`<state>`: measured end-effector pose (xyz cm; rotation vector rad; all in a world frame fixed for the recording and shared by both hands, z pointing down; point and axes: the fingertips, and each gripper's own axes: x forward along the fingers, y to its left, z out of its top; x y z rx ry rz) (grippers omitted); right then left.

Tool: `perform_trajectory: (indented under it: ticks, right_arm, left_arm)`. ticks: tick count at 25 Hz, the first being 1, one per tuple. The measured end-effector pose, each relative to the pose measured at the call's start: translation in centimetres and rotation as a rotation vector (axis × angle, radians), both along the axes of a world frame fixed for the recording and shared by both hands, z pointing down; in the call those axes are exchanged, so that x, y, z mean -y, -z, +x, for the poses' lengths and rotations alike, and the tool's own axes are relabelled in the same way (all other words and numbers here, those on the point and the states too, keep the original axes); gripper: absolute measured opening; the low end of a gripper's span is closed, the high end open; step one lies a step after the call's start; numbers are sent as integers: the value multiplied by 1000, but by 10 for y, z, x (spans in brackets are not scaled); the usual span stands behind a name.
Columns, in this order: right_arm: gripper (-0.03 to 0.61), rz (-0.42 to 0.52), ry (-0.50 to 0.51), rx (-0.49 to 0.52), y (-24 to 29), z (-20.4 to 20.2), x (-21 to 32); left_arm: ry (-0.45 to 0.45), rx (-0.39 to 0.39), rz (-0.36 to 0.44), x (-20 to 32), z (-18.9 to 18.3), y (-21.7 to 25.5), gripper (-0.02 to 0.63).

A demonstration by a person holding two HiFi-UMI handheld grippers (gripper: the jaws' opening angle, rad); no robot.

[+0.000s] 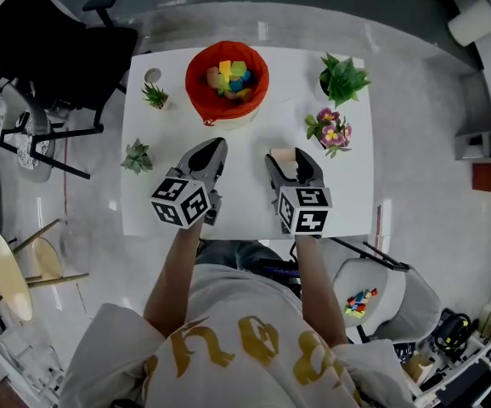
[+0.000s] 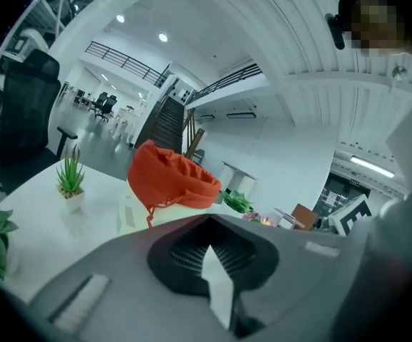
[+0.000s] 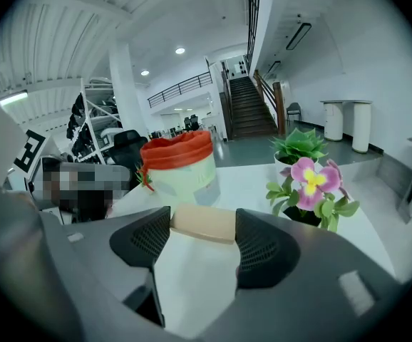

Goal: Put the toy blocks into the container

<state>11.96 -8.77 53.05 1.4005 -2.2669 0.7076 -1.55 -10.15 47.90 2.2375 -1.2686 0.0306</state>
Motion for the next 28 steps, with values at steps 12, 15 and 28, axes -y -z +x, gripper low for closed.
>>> perform_trajectory:
  ticks: [12, 15, 28]
  right_arm:
    - [311, 70, 7, 31, 39, -17, 11]
    - [313, 70, -2, 29, 44, -20, 15]
    - [311, 94, -9, 27, 61, -32, 33]
  left_arm:
    - [-5, 6, 64, 0, -12, 40, 0]
    - [-7, 3, 71, 1, -17, 47, 0]
    - [-4, -13, 77, 14, -33, 57, 0]
